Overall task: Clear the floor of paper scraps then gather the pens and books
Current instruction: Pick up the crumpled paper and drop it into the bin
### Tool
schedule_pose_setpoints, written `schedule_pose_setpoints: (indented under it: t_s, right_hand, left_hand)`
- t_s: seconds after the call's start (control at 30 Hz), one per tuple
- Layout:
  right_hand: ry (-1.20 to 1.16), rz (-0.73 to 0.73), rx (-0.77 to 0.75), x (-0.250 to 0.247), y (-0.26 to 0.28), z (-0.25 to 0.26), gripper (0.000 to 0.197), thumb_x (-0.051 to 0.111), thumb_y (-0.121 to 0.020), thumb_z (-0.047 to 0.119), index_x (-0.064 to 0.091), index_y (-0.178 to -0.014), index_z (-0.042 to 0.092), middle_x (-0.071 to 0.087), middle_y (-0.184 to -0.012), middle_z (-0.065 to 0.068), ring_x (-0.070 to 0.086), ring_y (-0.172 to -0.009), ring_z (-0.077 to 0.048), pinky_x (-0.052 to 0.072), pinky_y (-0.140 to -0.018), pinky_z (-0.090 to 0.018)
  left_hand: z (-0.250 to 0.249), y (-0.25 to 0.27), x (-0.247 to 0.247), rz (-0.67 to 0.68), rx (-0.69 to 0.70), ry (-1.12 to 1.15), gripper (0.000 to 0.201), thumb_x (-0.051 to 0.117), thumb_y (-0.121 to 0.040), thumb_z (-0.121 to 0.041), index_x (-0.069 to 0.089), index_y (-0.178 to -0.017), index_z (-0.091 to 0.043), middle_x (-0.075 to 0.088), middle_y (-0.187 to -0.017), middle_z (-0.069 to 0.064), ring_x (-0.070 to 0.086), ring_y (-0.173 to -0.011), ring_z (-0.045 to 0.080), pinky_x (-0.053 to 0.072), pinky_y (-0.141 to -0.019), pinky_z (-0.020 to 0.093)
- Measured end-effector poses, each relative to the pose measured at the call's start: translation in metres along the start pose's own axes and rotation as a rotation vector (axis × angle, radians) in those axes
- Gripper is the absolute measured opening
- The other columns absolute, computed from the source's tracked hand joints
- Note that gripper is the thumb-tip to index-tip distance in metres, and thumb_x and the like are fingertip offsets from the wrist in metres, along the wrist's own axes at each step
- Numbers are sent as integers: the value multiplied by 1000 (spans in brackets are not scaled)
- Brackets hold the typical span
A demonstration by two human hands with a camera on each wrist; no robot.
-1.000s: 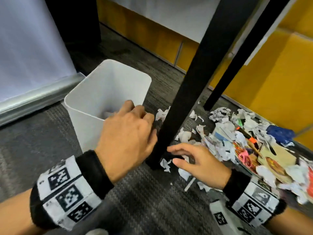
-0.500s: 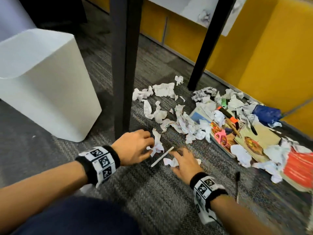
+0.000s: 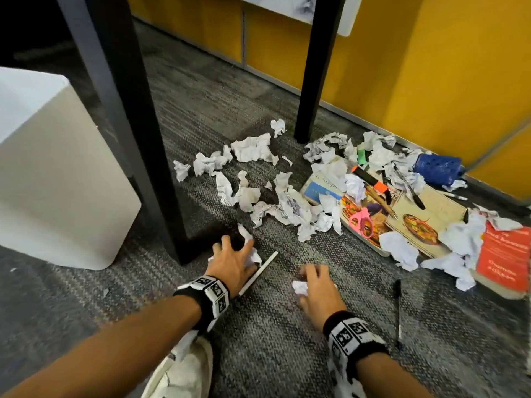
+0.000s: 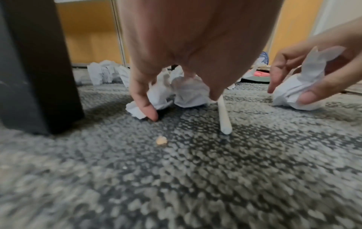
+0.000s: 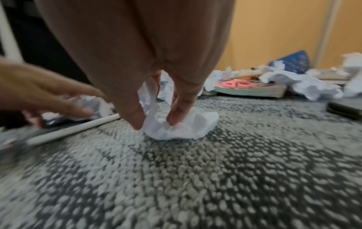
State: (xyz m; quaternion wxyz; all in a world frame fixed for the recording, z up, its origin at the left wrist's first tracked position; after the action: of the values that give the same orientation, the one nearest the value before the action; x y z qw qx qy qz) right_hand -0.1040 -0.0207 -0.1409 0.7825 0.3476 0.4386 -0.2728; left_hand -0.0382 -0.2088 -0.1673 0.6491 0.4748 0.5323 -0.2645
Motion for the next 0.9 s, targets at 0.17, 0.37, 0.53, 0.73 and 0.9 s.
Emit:
schedule_pose_setpoints:
  t_s: [0.17, 0.37, 0.53, 0.73, 0.9]
  right_hand:
    - [200, 73, 1, -9, -4, -18, 36, 54, -92, 40, 49, -126, 28, 41, -132, 0, 37, -121, -22, 36, -99, -39]
    - [-90, -132, 31, -86, -34, -13, 29, 58, -89, 33, 49, -110, 15, 55, -109, -3, 57, -99, -24, 46, -80, -34]
    - [55, -310, -65, -138, -77, 29, 25, 53, -90, 32, 42, -102, 14, 46, -96, -1, 48, -84, -18, 43, -73, -32]
    - [99, -179, -56, -119, -130, 30, 48, 41, -90, 44, 31, -134, 30, 28, -149, -13, 34, -135, -36, 41, -98, -64]
    - [132, 7, 53, -72, -149, -7, 81, 40, -76, 82, 5, -145, 56, -15, -161, -4, -11, -147, -42, 17, -100, -79]
  left_hand:
    - [5, -16, -19, -37, 0, 34, 49, 40, -98, -33, 32, -144, -16, 41, -127, 20, 47, -109, 39, 41, -95, 45]
    - [10, -56, -95, -210, 7, 298, 42, 49, -93, -45, 56, -118, -13, 52, -122, 16, 54, -106, 37, 50, -89, 39]
    - [31, -81, -128, -266, -135, 565, 31, 68, -85, -30, 67, -101, -5, 51, -114, 17, 54, -92, 31, 44, -81, 30]
    - [17, -114, -132, -293, -113, 720, 46, 72, -70, 0, 53, -110, -13, 35, -126, 9, 50, -95, 19, 51, -73, 24]
    - [13, -143, -82, -68, -219, 505, 76, 65, -76, -26, 30, -142, -40, 17, -156, 22, 15, -146, 43, 13, -113, 68]
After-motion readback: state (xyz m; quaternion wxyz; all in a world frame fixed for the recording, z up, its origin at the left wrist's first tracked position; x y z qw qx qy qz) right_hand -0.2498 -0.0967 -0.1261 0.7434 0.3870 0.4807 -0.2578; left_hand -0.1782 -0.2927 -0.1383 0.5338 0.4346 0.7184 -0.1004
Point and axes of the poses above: each hand's wrist, its own y-axis away from the middle knuckle, its own x-axis out of the palm, z = x × y, the point moved 10 cm from there along -y, towards the middle knuckle
